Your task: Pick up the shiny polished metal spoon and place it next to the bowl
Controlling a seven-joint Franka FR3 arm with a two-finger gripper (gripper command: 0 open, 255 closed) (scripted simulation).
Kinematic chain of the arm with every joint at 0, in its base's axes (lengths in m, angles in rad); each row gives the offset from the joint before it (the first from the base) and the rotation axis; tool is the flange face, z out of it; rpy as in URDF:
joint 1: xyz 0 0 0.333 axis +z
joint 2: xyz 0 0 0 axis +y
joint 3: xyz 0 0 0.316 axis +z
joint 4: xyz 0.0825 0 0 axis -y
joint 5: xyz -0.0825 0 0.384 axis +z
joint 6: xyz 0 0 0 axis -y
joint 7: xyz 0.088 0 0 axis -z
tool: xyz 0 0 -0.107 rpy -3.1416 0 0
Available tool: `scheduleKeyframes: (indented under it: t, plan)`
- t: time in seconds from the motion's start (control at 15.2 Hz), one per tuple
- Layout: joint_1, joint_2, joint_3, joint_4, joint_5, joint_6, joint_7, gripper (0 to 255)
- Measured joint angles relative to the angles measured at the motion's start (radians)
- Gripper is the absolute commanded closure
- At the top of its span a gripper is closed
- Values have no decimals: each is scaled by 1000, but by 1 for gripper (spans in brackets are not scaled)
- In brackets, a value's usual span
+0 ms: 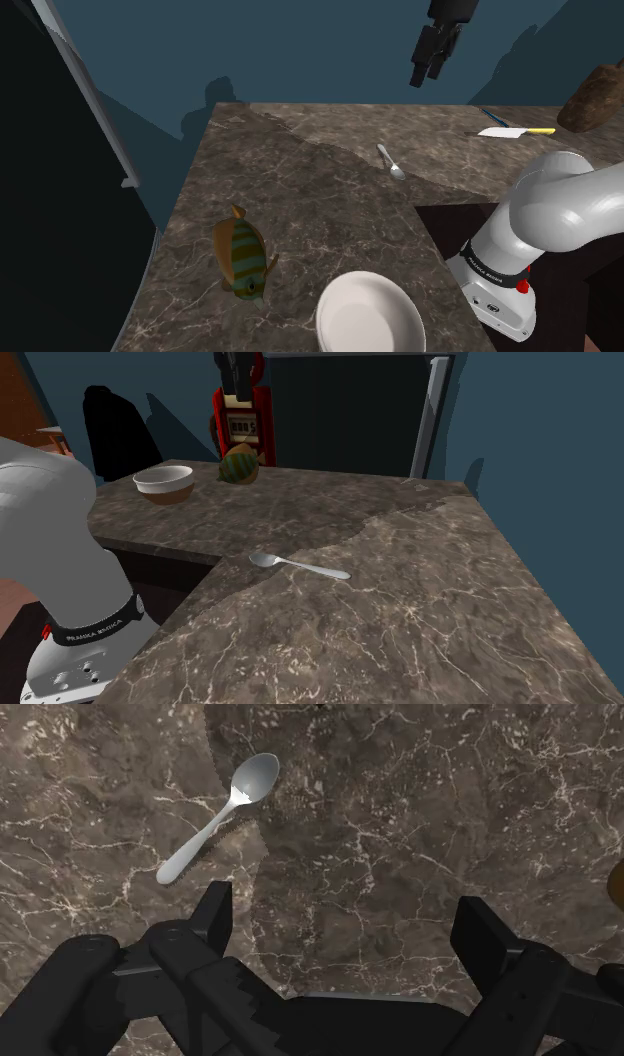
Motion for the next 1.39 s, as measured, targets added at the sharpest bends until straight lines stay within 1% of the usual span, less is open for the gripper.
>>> scheduleKeyframes:
  t: [0.13, 0.46, 0.99, 1.39]
  plan:
    - [-6, 3, -3, -10, 2, 11, 8, 0]
    - [-61, 57, -41, -99, 8, 133, 65, 0]
    - [-147, 198, -102, -228, 38, 368, 168, 0]
    - [-199, 342, -155, -300, 78, 557, 225, 0]
